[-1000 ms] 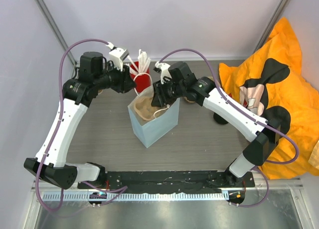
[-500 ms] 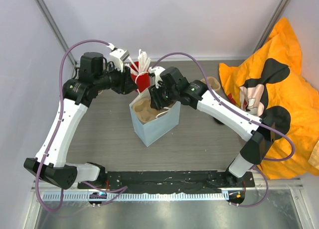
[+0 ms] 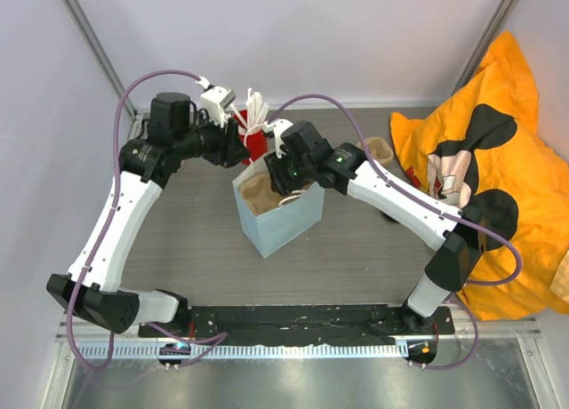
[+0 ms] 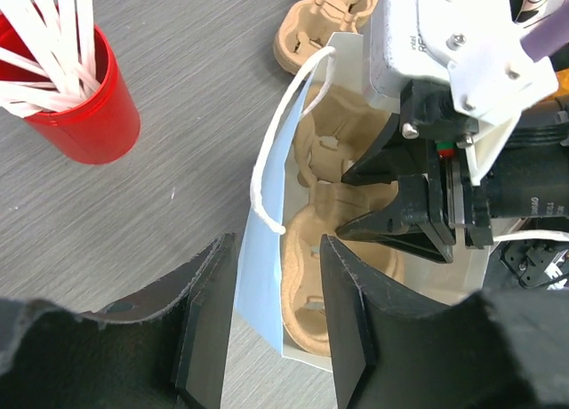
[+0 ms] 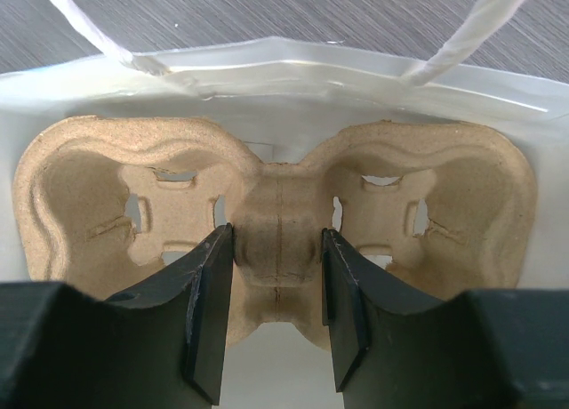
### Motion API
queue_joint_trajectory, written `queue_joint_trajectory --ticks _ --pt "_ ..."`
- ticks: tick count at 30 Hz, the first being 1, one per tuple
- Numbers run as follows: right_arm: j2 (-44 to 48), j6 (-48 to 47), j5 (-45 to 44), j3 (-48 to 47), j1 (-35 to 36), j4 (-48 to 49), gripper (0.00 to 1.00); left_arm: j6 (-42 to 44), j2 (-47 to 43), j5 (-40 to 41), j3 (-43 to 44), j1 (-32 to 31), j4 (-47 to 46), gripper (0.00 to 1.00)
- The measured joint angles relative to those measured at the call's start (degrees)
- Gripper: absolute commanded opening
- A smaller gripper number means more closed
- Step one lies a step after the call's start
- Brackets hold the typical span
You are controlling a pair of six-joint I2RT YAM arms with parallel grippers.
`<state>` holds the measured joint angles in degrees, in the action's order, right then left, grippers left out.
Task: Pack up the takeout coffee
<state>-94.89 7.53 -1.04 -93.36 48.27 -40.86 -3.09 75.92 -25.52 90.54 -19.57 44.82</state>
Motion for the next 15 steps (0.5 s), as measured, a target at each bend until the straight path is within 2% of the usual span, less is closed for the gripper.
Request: queue_joint_trajectory --ticks 15 --pt "-0.1 -1.5 -2.6 0.0 0.7 -1.0 0.20 0.5 2.5 2.2 -2.7 -0.2 -7.1 0.50"
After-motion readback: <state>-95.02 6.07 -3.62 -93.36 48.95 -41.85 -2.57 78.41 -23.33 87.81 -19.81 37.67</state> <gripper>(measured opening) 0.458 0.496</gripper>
